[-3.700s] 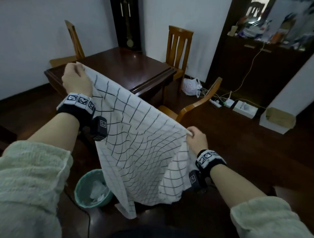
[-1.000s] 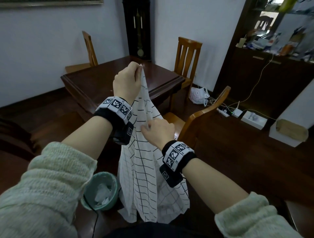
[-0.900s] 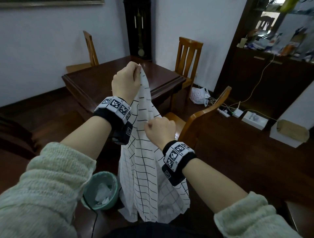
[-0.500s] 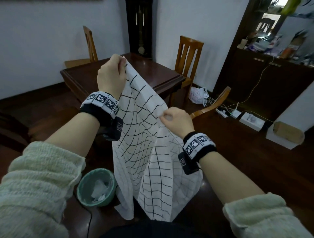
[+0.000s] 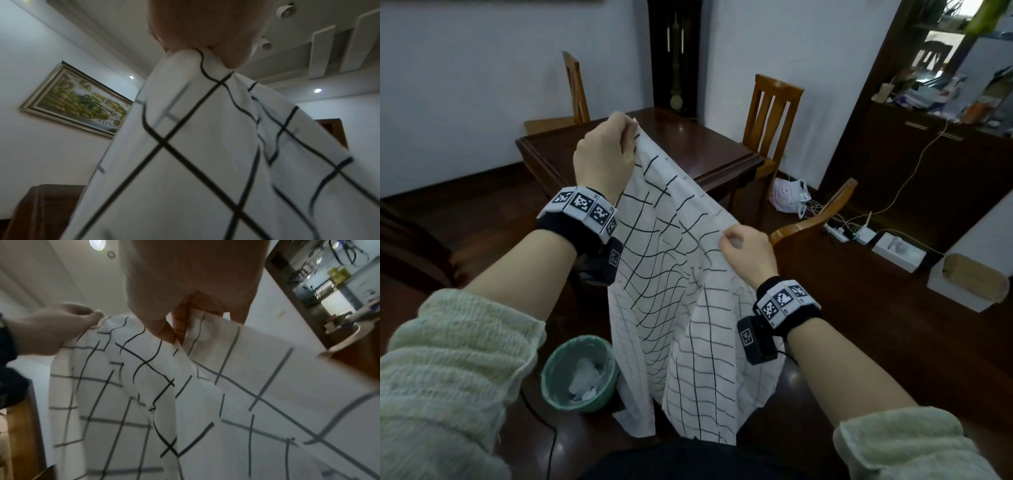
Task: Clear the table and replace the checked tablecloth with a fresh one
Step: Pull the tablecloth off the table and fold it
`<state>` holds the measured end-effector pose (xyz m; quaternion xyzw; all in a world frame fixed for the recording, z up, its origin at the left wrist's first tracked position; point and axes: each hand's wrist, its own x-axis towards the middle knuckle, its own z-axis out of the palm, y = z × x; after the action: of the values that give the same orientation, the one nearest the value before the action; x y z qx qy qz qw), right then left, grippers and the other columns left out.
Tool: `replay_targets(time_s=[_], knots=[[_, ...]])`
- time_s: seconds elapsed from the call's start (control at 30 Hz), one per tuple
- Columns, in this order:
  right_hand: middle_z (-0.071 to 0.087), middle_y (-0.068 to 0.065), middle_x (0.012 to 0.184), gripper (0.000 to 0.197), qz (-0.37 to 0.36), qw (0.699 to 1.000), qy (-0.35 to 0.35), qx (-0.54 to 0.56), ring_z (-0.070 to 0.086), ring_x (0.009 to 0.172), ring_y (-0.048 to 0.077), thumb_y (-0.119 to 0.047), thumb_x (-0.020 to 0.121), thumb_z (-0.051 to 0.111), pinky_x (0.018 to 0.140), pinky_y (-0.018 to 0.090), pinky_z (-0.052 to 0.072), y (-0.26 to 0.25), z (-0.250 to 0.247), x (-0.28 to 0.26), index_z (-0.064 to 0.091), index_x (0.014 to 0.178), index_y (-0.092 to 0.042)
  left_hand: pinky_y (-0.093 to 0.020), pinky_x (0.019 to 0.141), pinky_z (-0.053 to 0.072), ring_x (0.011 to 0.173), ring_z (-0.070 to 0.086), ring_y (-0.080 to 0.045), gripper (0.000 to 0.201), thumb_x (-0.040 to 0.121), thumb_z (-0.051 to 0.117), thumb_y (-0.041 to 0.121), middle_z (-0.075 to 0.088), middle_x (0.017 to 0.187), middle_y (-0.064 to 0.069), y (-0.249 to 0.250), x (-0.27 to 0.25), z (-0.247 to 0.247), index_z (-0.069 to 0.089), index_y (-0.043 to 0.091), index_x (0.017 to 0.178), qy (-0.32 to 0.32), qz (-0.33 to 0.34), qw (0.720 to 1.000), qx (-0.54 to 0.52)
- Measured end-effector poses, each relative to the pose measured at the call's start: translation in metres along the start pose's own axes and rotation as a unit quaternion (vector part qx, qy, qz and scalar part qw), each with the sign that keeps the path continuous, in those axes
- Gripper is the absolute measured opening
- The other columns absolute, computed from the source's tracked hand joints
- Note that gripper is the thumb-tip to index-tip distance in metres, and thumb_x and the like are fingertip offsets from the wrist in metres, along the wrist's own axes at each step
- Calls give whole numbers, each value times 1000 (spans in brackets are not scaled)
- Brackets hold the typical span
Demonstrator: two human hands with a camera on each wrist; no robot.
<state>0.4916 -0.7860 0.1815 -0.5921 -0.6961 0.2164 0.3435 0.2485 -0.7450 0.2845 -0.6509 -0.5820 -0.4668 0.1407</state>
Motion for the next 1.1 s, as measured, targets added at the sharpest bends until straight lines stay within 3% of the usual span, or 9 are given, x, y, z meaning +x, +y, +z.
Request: replay_targets(time_s=[0.1, 0.23, 0.33, 0.43, 0.6, 0.73, 0.87, 0.97, 1.1], knots=[[69, 3, 93, 17, -48, 997, 43, -37, 63, 89, 24, -25, 89, 57, 83, 38, 50, -4, -18, 11, 69, 89, -14, -39, 70, 50, 80, 61, -29, 31, 100, 37, 35, 64, 89, -8, -10, -3, -4, 57, 11, 100, -13, -19, 1000, 21], [67, -2, 78, 15, -55, 997, -37, 31, 62, 77, 17, -30, 83, 56, 76, 39, 53, -8, -21, 15, 65, 75, -20, -36, 76, 49, 84, 58, -19, 28, 98, 41, 32, 63, 94, -3, -13, 0, -8, 59, 10, 96, -23, -79, 993, -85], [56, -7, 61, 15, -65, 990, -100, 70, 49, 59, 4, -20, 83, 59, 65, 32, 46, -17, -11, 8, 61, 68, -21, -27, 74, 48, 82, 60, -5, 20, 100, 43, 26, 67, 102, 7, 9, -2, -9, 54, 16, 87, -96, -110, 949, -280], [59, -7, 70, 19, -83, 984, -139, 78, 52, 70, 6, -14, 86, 59, 72, 30, 44, -30, -2, 7, 61, 70, -24, -16, 57, 43, 60, 53, -2, 21, 102, 41, 22, 70, 106, 2, 41, -17, -6, 49, 18, 83, -211, -95, 903, -361], [57, -18, 72, 31, -108, 976, -156, 103, 53, 67, -12, -7, 88, 60, 64, 9, 37, -45, -5, 9, 57, 70, -31, -29, 66, 50, 78, 63, -2, 20, 100, 41, 29, 66, 85, 9, 51, -56, 20, 50, 18, 85, -311, 40, 929, -198], [46, -13, 57, 26, -89, 979, -98, 153, 43, 58, 6, -12, 85, 58, 61, 27, 38, -41, -6, 10, 55, 62, -24, -34, 59, 40, 70, 59, -31, 22, 100, 38, 31, 59, 73, -1, 55, -73, 31, 49, 13, 95, -289, 57, 952, -83], [54, -10, 63, 17, -43, 993, -38, 104, 48, 63, 7, -17, 89, 59, 59, 19, 37, -39, -12, 14, 62, 72, -20, -32, 54, 33, 60, 57, -33, 34, 97, 31, 34, 54, 64, -2, 63, -81, 37, 53, 9, 96, -203, 84, 975, -24], [51, -12, 61, 26, -28, 996, -31, 76, 45, 60, 3, -17, 90, 56, 54, 12, 32, -40, -14, 14, 57, 64, -22, -30, 63, 30, 57, 55, -30, 31, 99, 29, 30, 50, 59, 2, 73, -88, 44, 52, 9, 96, -203, 71, 977, -16], [55, -7, 62, 23, -28, 989, -38, 143, 48, 62, 6, -15, 90, 58, 64, 22, 40, -39, -14, 13, 64, 68, -15, -35, 76, 38, 62, 60, -28, 26, 97, 32, 26, 57, 64, 3, 76, -88, 49, 53, 11, 95, -193, 44, 980, -16]])
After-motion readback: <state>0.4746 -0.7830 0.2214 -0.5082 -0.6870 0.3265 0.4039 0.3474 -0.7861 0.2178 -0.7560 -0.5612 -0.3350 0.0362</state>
